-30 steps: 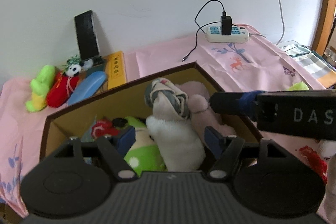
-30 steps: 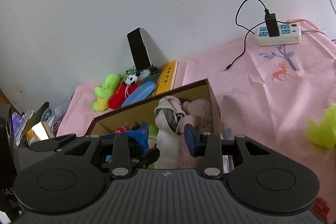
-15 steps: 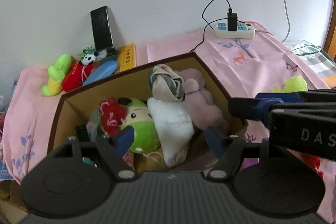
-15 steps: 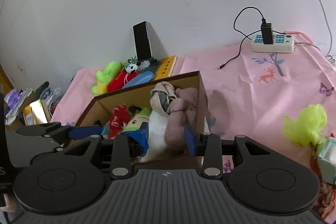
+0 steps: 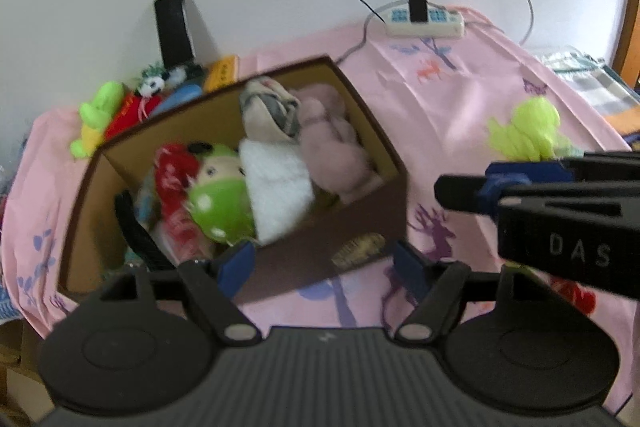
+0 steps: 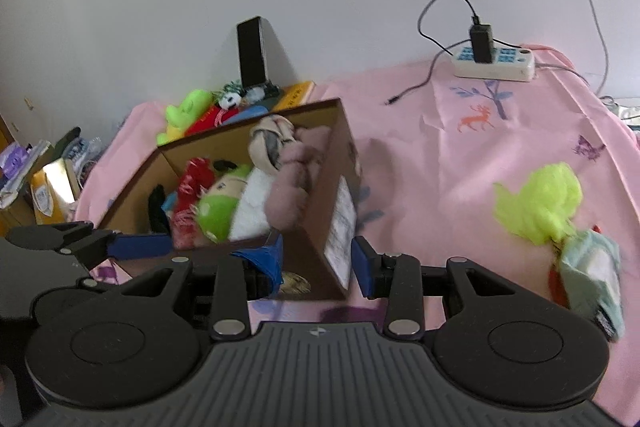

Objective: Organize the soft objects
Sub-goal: 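Move the right gripper from the box to the red fluffy plush, then grasp the red fluffy plush with the right gripper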

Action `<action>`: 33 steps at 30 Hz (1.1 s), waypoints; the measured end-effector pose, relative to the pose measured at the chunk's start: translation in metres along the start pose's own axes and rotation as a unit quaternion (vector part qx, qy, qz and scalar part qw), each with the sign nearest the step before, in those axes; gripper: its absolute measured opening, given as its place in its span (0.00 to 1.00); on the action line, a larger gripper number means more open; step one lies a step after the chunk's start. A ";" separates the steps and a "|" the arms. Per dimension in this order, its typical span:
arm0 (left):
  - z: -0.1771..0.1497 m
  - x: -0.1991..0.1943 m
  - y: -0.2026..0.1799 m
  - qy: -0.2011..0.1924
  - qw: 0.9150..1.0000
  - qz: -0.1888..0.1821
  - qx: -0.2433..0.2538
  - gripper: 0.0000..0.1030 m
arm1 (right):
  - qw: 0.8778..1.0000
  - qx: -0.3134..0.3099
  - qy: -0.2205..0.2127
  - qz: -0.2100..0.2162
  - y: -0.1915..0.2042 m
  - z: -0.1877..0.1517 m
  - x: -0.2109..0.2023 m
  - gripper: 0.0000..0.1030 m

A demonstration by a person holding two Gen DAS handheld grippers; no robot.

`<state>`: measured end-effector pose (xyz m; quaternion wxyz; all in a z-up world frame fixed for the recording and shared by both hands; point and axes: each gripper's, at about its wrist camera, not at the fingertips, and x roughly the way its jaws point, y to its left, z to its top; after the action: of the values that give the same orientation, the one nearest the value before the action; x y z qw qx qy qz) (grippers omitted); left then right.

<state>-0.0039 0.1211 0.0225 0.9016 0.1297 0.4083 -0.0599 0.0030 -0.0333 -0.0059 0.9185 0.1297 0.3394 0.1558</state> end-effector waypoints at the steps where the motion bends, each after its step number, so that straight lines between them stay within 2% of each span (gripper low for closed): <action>1: -0.002 0.002 -0.004 0.005 1.000 -0.003 0.000 0.74 | 1.000 0.000 0.002 -0.003 -0.004 -0.003 -0.001 0.21; 11: -0.026 0.020 -0.050 0.039 0.998 -0.045 0.013 0.74 | 0.999 0.003 0.021 -0.031 -0.046 -0.032 -0.009 0.21; 24: -0.036 0.040 -0.101 0.042 0.990 -0.128 0.043 0.75 | 0.998 0.035 0.016 -0.054 -0.103 -0.056 -0.033 0.21; 29: -0.032 0.049 -0.115 0.041 0.983 -0.175 0.034 0.75 | 0.997 0.049 0.041 -0.039 -0.115 -0.061 -0.030 0.21; 33: -0.031 0.046 -0.132 0.025 0.977 -0.203 0.058 0.76 | 0.996 0.066 0.057 -0.024 -0.119 -0.064 -0.024 0.21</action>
<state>-0.0245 0.0029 -0.0562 0.8511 0.0972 0.4445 -0.2621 -0.0330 -0.1434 -0.0798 0.8906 0.1724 0.4040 0.1180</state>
